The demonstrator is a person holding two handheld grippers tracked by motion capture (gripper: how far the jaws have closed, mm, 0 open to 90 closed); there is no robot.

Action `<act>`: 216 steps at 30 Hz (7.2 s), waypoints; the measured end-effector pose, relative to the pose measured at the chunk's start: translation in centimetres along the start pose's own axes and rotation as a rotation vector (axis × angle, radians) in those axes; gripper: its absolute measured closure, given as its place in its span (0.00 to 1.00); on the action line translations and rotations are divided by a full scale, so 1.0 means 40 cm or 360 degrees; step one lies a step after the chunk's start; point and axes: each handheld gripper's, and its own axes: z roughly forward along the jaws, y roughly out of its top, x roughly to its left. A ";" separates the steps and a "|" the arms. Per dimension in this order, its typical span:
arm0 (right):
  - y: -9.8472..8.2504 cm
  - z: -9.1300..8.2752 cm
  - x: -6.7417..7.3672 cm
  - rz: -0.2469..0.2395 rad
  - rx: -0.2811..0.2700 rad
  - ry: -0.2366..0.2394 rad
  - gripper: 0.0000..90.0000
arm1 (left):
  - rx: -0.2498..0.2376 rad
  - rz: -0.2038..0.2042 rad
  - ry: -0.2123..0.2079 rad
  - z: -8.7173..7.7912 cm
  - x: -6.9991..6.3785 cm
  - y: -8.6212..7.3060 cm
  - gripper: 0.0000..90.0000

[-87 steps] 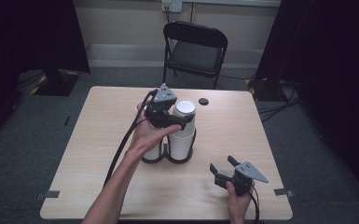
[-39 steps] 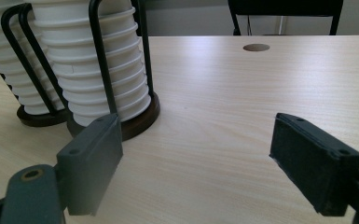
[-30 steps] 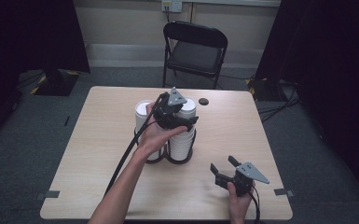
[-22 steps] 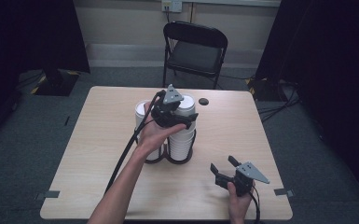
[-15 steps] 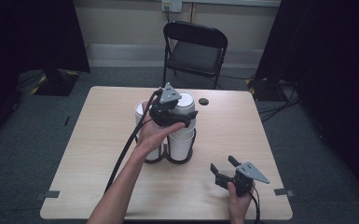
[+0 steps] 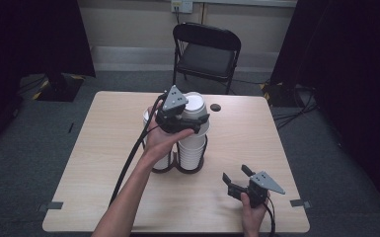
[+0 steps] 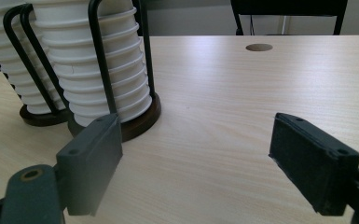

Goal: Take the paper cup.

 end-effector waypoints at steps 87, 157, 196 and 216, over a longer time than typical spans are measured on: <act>-0.002 0.027 0.130 -0.0233 0.0178 0.0243 0.16 | -0.0093 -0.0461 -0.0148 -0.205 -0.076 -0.325 0.22; 0.028 0.068 0.263 -0.0311 -0.0463 0.0685 0.95 | -0.0069 -0.1064 -0.0525 -0.195 -0.084 -0.402 0.16; 0.045 0.031 0.245 -0.0235 -0.0379 0.0711 0.96 | -0.0142 -0.0748 -0.0368 -0.314 -0.080 -0.390 0.17; 0.087 0.037 0.245 -0.0298 0.0055 0.0699 0.96 | -0.0139 -0.0374 -0.0151 -0.326 -0.081 -0.443 0.17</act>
